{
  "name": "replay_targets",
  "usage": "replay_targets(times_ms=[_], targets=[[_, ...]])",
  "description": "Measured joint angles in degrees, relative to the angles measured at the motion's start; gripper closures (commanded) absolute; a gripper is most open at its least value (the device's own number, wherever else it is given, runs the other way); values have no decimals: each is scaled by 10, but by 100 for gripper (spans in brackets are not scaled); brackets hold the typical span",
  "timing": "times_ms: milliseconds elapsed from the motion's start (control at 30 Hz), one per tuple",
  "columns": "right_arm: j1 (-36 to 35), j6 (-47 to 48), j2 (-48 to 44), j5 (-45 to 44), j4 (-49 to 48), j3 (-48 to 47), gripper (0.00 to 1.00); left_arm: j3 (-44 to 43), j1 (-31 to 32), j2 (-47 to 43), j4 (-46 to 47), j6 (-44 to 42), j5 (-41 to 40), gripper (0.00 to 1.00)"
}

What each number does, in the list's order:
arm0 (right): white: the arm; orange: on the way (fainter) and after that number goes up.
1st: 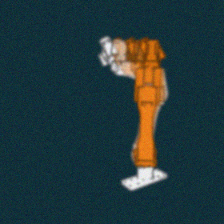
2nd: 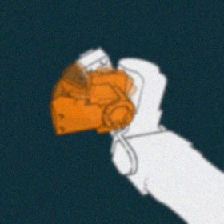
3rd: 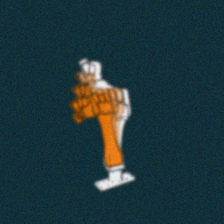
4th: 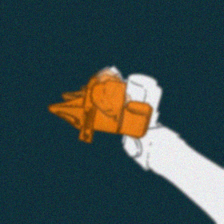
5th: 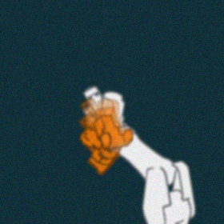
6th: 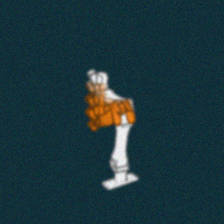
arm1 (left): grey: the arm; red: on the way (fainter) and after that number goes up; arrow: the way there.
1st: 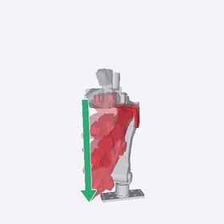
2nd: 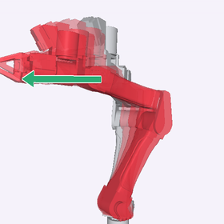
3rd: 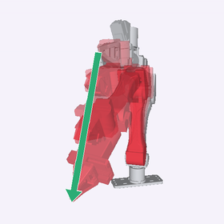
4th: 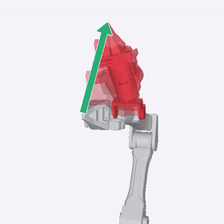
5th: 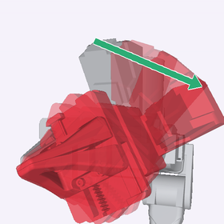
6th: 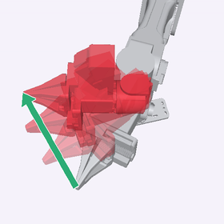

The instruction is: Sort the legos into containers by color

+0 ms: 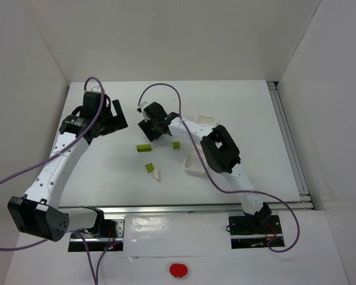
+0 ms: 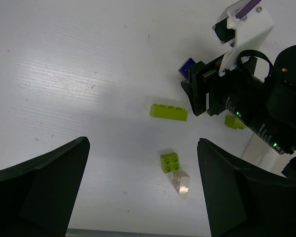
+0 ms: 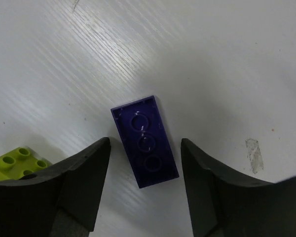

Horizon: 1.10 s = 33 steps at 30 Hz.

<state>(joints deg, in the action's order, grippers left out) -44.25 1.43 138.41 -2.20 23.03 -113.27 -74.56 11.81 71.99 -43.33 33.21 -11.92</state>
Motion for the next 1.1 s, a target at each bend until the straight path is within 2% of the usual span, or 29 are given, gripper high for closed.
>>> replay_targets(times_ms=[67, 100, 133, 200, 233, 333, 433, 633, 800, 967, 1100], targets=[[0, -1, 0, 1, 0, 0, 47, 2, 0, 0, 0, 0, 0, 0], [0, 0, 0, 1, 0, 0, 61, 3, 0, 0, 0, 0, 0, 0], [0, 0, 0, 0, 1, 0, 69, 4, 0, 0, 0, 0, 0, 0], [-1, -2, 0, -8, 3, -3, 80, 5, 0, 0, 0, 0, 0, 0], [-1, -6, 0, -13, 6, -5, 82, 5, 0, 0, 0, 0, 0, 0], [-1, -19, -5, -26, 5, 3, 82, 5, 0, 0, 0, 0, 0, 0], [1, -42, -48, -39, 6, 53, 82, 5, 0, 0, 0, -3, 9, 0], [25, -101, -219, -98, 4, 151, 82, 6, 0, 19, 9, -22, 57, 0], [106, -176, -351, -146, -6, 233, 81, 9, 4, 68, 14, -45, 90, 0], [175, -230, -366, -170, -7, 309, 80, 9, 35, 116, 14, -65, 108, 0], [180, -244, -345, -172, 4, 321, 80, 9, 59, 142, 14, -76, 120, 0]])
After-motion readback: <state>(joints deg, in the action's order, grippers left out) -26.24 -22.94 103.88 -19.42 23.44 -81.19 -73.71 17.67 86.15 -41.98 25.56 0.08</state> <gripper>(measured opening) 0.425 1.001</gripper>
